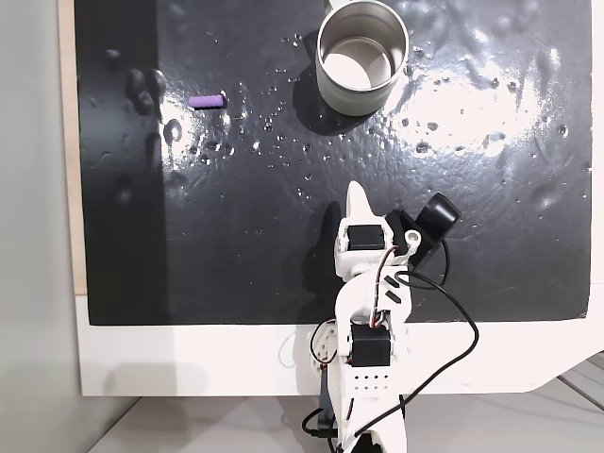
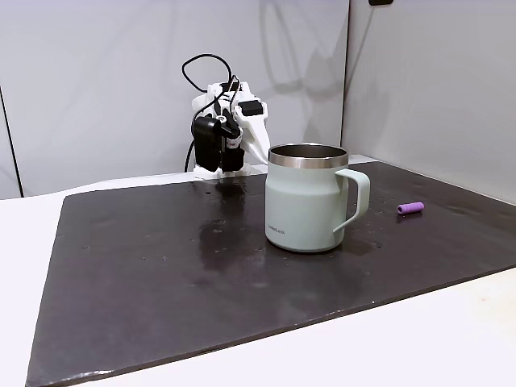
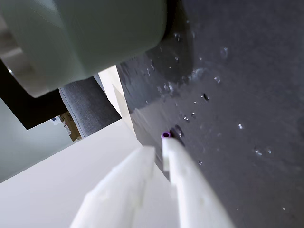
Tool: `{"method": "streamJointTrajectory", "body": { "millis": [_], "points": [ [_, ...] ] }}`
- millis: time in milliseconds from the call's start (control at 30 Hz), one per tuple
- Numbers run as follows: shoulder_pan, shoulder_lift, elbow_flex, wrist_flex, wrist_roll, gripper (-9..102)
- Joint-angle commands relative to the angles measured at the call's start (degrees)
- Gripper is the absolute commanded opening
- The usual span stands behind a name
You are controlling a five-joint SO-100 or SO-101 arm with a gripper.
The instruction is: Grasp a pengrip and put it in the cup.
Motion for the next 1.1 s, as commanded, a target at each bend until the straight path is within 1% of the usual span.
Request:
{"method": "streamJointTrajectory", "body": {
  "millis": [0, 400, 500, 667, 733, 967, 1067],
  "points": [
    [-0.3, 0.8, 3.1, -2.9, -0.4, 0],
    [-0.4, 0.8, 3.0, -2.9, -0.9, 0],
    [-0.6, 0.8, 0.3, -1.7, -1.5, 0],
    [-5.0, 0.4, -9.8, 7.6, -1.5, 0],
    [-7.2, -2.6, -15.0, 10.2, -1.8, 0],
    [-9.9, -22.1, -35.9, 16.0, -2.3, 0],
    [-10.8, -33.4, -48.2, 18.2, -0.3, 0]
  ]
}}
